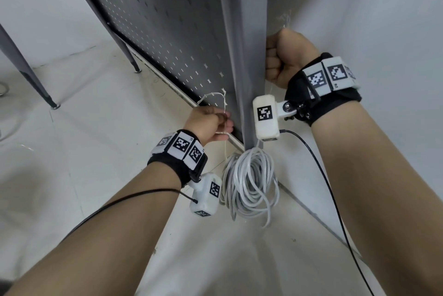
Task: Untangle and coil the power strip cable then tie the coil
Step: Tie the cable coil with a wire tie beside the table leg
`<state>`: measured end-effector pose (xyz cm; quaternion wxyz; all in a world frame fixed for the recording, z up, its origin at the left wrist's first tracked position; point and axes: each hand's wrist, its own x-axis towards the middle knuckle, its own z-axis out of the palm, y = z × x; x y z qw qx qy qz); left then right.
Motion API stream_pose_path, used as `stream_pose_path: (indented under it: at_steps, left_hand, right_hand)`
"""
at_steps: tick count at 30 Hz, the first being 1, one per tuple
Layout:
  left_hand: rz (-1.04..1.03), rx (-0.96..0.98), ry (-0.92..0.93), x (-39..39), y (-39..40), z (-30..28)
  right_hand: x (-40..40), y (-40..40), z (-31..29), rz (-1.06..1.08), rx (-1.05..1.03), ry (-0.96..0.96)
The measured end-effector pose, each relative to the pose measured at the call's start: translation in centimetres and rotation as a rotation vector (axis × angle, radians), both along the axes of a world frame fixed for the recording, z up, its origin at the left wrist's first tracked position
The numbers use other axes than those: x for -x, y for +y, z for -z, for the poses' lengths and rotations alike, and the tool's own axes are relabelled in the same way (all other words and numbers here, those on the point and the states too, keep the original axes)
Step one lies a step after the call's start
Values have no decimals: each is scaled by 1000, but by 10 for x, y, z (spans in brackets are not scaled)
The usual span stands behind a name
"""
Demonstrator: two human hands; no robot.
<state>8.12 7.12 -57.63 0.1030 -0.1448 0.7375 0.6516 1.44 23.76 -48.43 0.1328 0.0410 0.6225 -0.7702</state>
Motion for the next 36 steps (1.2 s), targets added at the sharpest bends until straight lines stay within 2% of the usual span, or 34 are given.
stream_pose_path:
  at_steps: [5,8,18,23,26,32,36]
  left_hand:
    - [-69,-5,-33,-2,4,-8]
    - [-99,29,-135,-10,5,-7]
    - [40,167,-493,-34,12,37]
    - [90,24,-535,-37,14,56]
    - [104,10,-552,-36,11,63]
    - [23,-56,-555,-41,26,65]
    - [-77,-101,-506,-43,40,57]
  right_hand:
    - [-2,-4,-3,49,21,-12]
    - [-3,-4,-6,71,12,-15]
    - [-4,-12,-4,126,-10,9]
    - [-1,-11,0,102,9,-2]
    - [3,-12,3,58,53,-12]
    - [11,-2,4,-41,104,-22]
    - [11,2,0,-103,65,-28]
